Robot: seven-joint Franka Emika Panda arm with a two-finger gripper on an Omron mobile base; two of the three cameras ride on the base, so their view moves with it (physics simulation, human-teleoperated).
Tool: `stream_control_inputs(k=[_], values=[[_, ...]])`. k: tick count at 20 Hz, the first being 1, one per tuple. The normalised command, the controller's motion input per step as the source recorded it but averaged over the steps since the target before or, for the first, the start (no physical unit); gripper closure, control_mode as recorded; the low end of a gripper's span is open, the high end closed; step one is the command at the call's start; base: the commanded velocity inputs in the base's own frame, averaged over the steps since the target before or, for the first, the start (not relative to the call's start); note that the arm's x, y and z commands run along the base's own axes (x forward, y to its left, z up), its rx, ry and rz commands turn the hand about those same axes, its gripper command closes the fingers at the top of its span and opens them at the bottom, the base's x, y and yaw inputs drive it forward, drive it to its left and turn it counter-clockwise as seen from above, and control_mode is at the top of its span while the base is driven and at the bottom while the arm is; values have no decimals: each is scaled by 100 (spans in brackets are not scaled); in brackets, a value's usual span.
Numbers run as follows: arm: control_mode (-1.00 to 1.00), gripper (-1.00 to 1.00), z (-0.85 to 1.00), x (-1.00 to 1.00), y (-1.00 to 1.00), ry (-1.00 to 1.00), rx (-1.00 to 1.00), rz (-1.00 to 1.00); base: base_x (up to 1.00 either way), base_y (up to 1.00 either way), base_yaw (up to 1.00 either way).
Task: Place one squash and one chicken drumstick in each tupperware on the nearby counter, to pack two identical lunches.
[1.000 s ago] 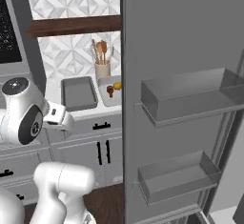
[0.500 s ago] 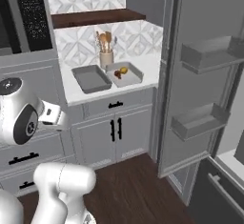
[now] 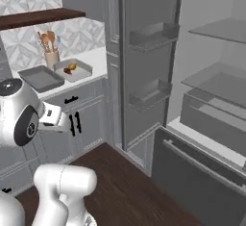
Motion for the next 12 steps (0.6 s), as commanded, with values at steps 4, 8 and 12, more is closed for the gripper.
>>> stream_control_inputs(k=[4,8,12], values=[[100,-100,0,0,0,0,0,0,3,-2,-66],[100,-100,0,0,0,0,0,0,24,0,-71],[100,-100,0,0,0,0,0,0,28,0,-70]])
